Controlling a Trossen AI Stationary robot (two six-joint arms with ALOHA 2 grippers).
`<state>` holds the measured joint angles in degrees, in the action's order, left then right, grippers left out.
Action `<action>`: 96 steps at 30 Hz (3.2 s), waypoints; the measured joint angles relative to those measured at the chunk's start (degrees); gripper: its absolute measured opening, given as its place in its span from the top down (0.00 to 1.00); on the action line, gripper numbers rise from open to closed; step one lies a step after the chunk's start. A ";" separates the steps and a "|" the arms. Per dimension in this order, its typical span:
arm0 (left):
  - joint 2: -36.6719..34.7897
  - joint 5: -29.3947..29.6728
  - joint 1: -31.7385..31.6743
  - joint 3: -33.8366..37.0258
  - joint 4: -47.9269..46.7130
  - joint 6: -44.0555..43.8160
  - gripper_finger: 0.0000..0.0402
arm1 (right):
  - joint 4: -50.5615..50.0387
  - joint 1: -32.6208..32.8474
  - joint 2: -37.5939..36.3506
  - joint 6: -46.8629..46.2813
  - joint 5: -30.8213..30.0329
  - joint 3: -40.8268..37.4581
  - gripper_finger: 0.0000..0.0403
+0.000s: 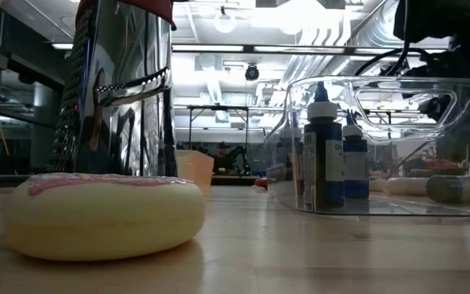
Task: Pick & Place Food Item
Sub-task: Put the blue food coloring bottle into the transparent bin
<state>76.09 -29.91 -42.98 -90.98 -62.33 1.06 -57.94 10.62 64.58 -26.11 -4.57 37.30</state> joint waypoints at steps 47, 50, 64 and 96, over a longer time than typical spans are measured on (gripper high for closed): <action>0.00 0.00 0.00 0.00 0.00 0.00 0.42 | 4.22 -2.87 14.32 -0.59 3.68 -1.01 0.57; 0.00 0.00 -0.01 0.00 -0.01 0.01 0.42 | 4.22 -2.87 14.30 -0.72 3.68 -1.01 0.59; 0.00 0.00 0.00 0.00 0.00 0.02 0.42 | 4.20 -2.65 12.63 -4.41 4.94 -1.01 0.62; 0.00 0.00 -0.01 0.00 0.00 0.01 0.42 | -10.02 -0.10 -0.60 -11.23 2.94 16.51 0.63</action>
<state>76.09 -29.91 -42.99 -90.98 -62.33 1.07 -67.96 10.52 63.98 -37.34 -1.63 53.81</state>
